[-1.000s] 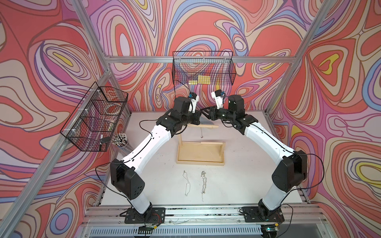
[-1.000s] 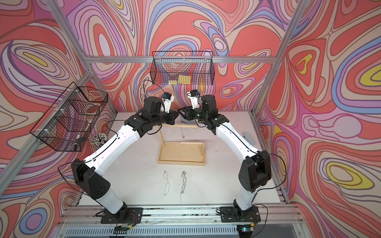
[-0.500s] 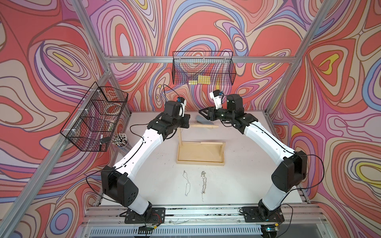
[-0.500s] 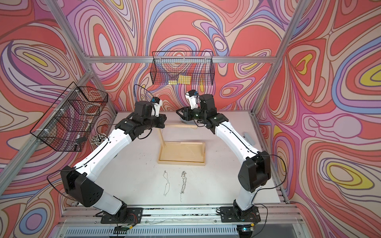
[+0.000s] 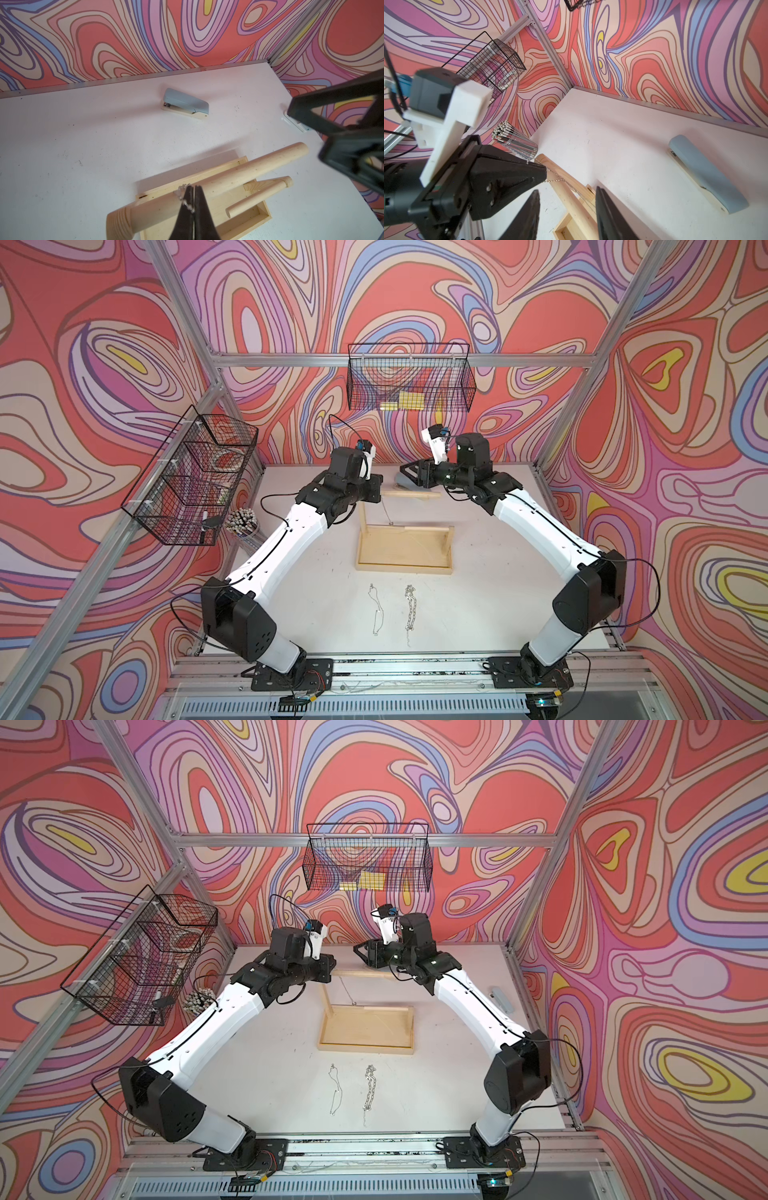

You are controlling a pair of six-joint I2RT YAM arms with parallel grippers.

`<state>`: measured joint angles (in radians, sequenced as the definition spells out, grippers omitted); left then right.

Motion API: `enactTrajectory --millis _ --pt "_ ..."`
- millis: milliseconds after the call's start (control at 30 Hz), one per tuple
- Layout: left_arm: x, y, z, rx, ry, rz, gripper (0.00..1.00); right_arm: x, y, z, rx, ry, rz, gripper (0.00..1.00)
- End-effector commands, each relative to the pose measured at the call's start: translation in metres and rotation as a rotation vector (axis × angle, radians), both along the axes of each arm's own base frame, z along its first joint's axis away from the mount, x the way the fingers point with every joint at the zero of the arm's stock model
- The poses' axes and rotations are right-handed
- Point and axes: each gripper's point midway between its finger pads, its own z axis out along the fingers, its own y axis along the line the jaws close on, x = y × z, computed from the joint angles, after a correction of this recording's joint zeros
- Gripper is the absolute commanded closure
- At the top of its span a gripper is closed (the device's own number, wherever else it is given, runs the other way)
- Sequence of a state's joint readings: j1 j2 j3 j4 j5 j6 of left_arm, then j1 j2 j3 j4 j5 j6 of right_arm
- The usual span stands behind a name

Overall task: Hang the necklace on the jewelry display stand
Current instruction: Hang the necklace on the stand.

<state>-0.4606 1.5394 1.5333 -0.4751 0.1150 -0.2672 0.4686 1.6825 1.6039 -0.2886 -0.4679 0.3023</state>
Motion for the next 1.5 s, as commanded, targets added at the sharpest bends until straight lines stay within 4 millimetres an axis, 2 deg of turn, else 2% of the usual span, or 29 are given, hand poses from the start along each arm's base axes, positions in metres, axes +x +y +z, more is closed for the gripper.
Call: enactTrajectory --millis 0,200,400,500,667,867,933,1133,1467 --pt "0.006 -0.01 0.026 -0.071 -0.034 -0.028 1.0 -0.015 -0.009 0.001 -0.029 -0.025 0.002 0.48" --pt "0.011 -0.033 0.035 -0.156 0.001 -0.098 1.0 -0.026 -0.027 -0.003 -0.063 -0.057 -0.061 0.45" --pt "0.014 -0.068 0.038 -0.196 0.022 -0.185 1.0 -0.031 -0.051 -0.009 -0.11 -0.075 -0.162 0.45" --pt "0.013 -0.088 0.036 -0.189 0.031 -0.228 1.0 -0.032 -0.076 -0.007 -0.136 -0.099 -0.283 0.43" --pt "0.016 -0.116 0.032 -0.205 0.052 -0.281 1.0 -0.039 -0.132 0.008 -0.129 -0.132 -0.504 0.29" --pt "0.011 -0.149 0.028 -0.209 0.067 -0.359 1.0 -0.048 -0.192 0.019 -0.104 -0.135 -0.722 0.26" --pt "0.008 -0.158 0.025 -0.193 0.071 -0.378 1.0 -0.051 -0.203 0.021 -0.101 -0.139 -0.754 0.26" --pt "0.0 -0.173 0.024 -0.198 0.082 -0.416 1.0 -0.046 -0.213 0.004 -0.126 -0.088 -0.782 0.26" --pt "-0.017 -0.188 0.018 -0.186 0.102 -0.465 1.0 -0.047 -0.206 -0.001 -0.105 -0.075 -0.742 0.26"
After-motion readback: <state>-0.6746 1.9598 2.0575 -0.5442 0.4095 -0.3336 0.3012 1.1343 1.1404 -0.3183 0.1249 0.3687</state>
